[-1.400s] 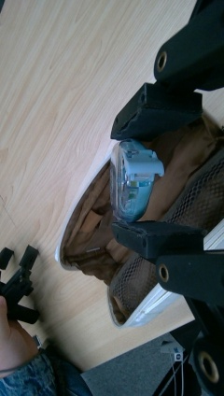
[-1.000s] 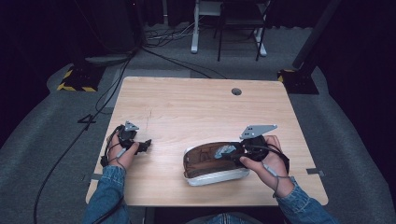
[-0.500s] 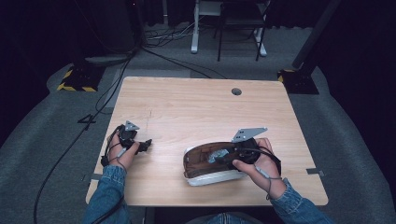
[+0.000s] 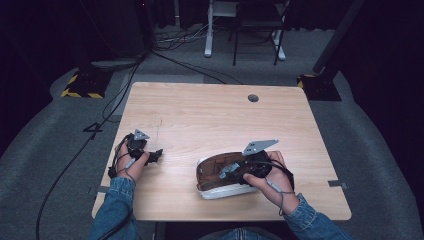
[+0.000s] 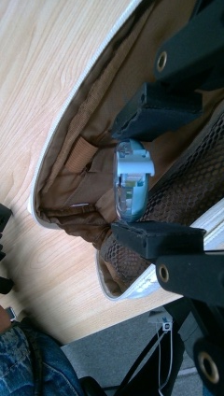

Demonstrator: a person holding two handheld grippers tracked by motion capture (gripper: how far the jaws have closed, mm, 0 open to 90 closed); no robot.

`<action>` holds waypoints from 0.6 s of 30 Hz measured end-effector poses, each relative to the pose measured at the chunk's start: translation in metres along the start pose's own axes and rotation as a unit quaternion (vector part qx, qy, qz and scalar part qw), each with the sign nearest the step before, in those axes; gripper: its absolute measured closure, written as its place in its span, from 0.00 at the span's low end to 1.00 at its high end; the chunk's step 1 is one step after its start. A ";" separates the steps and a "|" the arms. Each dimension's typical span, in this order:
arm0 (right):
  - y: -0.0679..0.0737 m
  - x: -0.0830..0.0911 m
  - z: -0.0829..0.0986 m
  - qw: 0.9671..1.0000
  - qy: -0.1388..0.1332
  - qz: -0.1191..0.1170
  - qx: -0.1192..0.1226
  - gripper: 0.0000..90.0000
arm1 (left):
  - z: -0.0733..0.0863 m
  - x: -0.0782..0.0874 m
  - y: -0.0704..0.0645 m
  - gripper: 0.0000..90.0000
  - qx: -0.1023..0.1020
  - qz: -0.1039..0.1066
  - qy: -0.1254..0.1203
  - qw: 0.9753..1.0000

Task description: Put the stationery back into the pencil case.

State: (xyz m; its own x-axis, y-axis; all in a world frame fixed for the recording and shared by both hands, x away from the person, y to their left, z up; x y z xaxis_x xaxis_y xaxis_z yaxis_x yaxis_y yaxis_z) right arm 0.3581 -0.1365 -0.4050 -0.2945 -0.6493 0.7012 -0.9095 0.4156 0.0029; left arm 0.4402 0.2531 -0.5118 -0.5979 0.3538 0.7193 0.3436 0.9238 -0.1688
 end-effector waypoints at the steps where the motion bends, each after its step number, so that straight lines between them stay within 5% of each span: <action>1: 0.000 -0.001 0.000 1.000 0.000 0.000 -0.002 0.55 | 0.000 0.000 0.000 0.16 0.000 0.000 0.000 1.000; 11: 0.002 -0.012 0.002 1.000 0.002 -0.005 -0.006 0.55 | 0.001 0.000 -0.001 0.16 0.000 0.002 0.000 1.000; 17: 0.001 -0.022 0.003 0.999 0.010 -0.030 -0.004 0.54 | 0.001 0.001 -0.001 0.16 0.001 0.002 0.001 1.000; 18: 0.000 -0.023 0.004 1.000 0.005 -0.028 0.001 0.38 | 0.002 0.001 -0.001 0.16 -0.001 0.001 0.000 1.000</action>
State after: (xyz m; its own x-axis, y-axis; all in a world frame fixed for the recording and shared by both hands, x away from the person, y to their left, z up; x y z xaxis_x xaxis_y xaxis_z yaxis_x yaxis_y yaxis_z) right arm 0.3634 -0.1240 -0.4241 -0.2393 -0.6648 0.7076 -0.9255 0.3766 0.0409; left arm 0.4380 0.2528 -0.5119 -0.5964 0.3557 0.7196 0.3457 0.9229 -0.1696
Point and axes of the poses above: each handheld gripper's, and its own axes: x roughly backward along the jaws, z roughly out of its underside, y roughly to its left, the point moved 1 cm from there along -x, roughly forward along the jaws, and after that the axes turned 12 degrees about x, right-handed, at the moved point
